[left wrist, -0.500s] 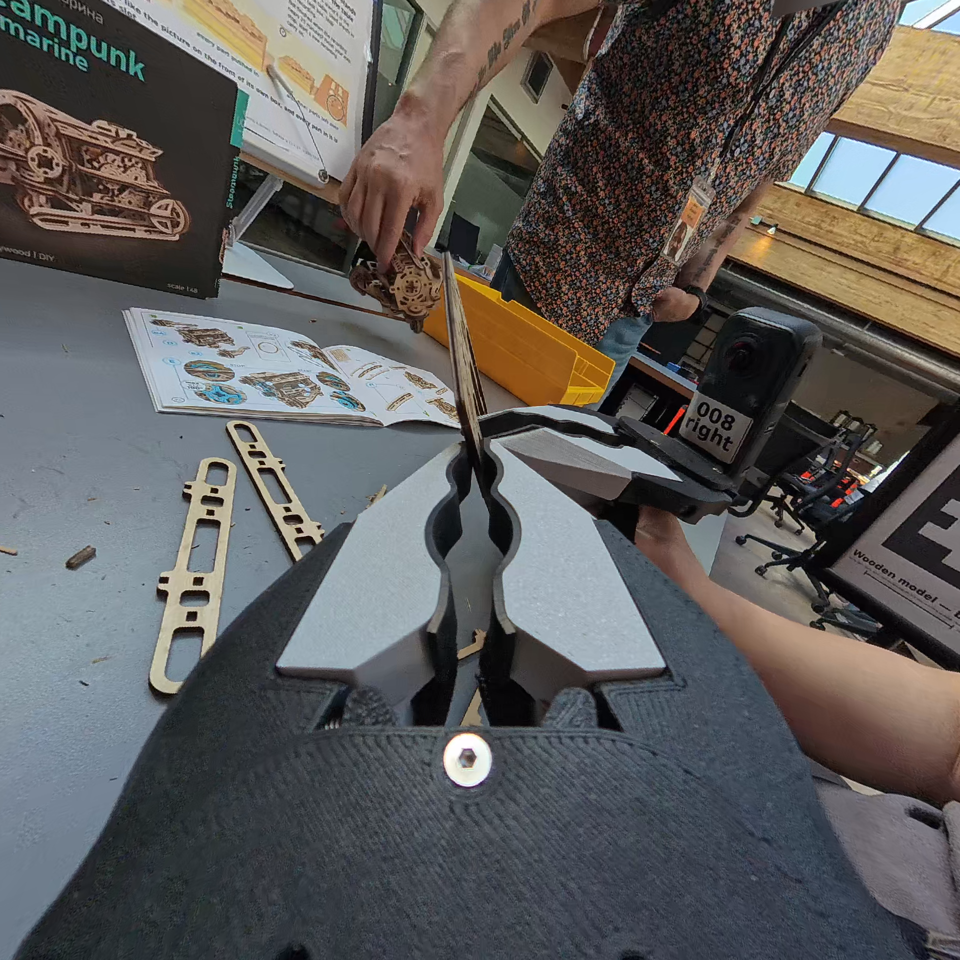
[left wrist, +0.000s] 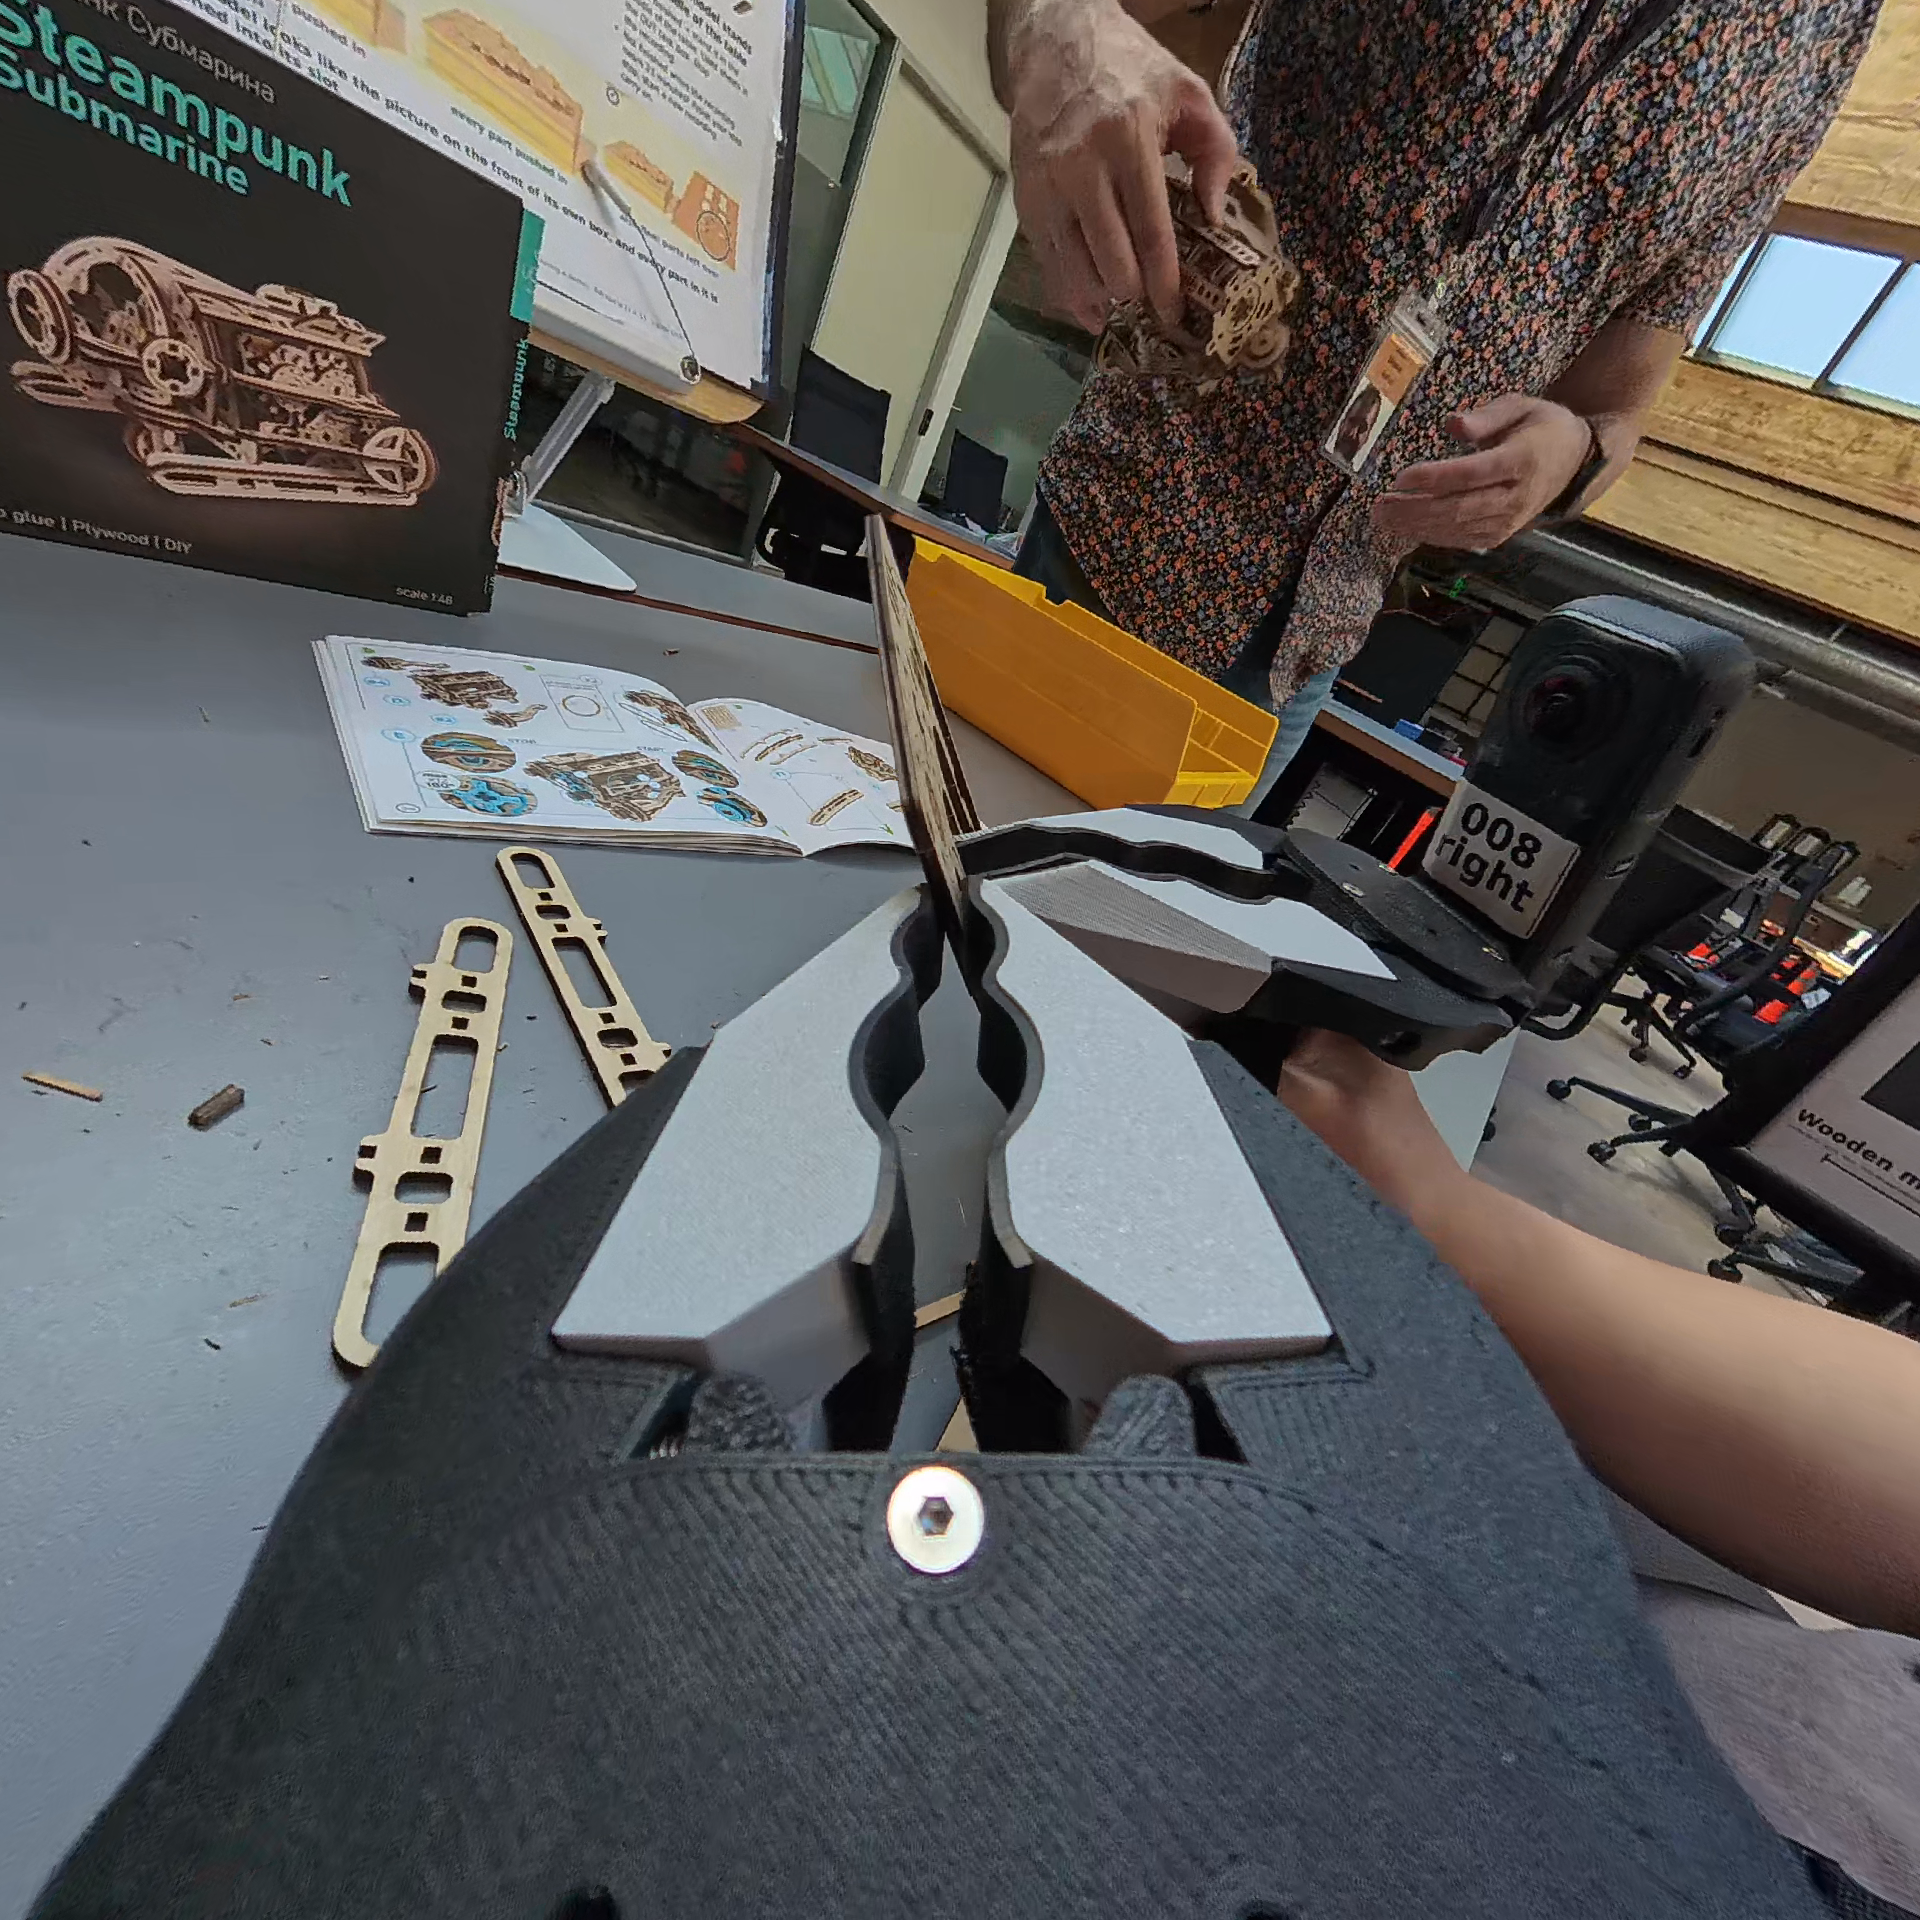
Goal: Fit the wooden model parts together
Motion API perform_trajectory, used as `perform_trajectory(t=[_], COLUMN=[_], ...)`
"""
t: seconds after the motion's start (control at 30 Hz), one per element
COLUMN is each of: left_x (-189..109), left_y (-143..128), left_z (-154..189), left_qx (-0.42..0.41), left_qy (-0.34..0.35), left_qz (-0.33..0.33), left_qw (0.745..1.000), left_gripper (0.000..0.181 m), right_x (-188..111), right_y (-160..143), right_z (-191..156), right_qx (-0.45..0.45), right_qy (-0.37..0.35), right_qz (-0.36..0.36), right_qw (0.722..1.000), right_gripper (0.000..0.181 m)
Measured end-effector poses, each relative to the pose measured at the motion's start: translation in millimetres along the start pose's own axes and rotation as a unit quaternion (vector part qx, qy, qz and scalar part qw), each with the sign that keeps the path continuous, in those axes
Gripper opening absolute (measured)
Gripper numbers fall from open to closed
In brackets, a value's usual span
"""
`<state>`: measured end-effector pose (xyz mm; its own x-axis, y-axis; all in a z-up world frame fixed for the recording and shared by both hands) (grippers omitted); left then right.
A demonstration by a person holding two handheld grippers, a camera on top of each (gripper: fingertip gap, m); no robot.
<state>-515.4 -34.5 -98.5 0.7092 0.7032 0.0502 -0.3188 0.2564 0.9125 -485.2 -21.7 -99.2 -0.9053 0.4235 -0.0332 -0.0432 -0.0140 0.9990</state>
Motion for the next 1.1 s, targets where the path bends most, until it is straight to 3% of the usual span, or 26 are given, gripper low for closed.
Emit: perform_trajectory(t=[0.23, 0.53, 0.63, 0.8, 1.1], left_x=[-1, -7, -7, -4, -3], left_y=[2, 10, 11, 9, 7], left_z=[3, 1, -1, -2, -1], left_qx=[-0.011, -0.016, -0.031, -0.034, -0.036], left_qy=[-0.027, -0.036, -0.043, -0.044, -0.051], left_qz=[0.005, 0.035, 0.036, 0.025, 0.019], left_qw=[1.000, 0.999, 0.998, 0.998, 0.998], left_gripper=[0.000, 0.000, 0.000, 0.000, 0.000], right_x=[-5, -12, -16, -20, -12], right_y=[2, 2, 1, -6, -4], right_z=[-1, 0, -3, -3, 4], right_qx=[0.002, -0.088, -0.089, -0.128, -0.054], right_qy=[0.003, -0.029, -0.004, 0.044, 0.094], right_qz=[0.010, -0.032, -0.046, -0.078, -0.066], right_qw=[1.000, 0.995, 0.995, 0.988, 0.992], right_gripper=[0.011, 0.005, 0.016, 0.012, 0.010])
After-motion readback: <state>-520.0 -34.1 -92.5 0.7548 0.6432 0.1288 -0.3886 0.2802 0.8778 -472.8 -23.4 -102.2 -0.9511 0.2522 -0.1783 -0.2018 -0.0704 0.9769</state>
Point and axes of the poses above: each gripper's, where its closed fingertips meet, x out along the fingers, y out of its top, z = x × y across the jaws, the point moved 2 cm from there along -x, back along the fingers
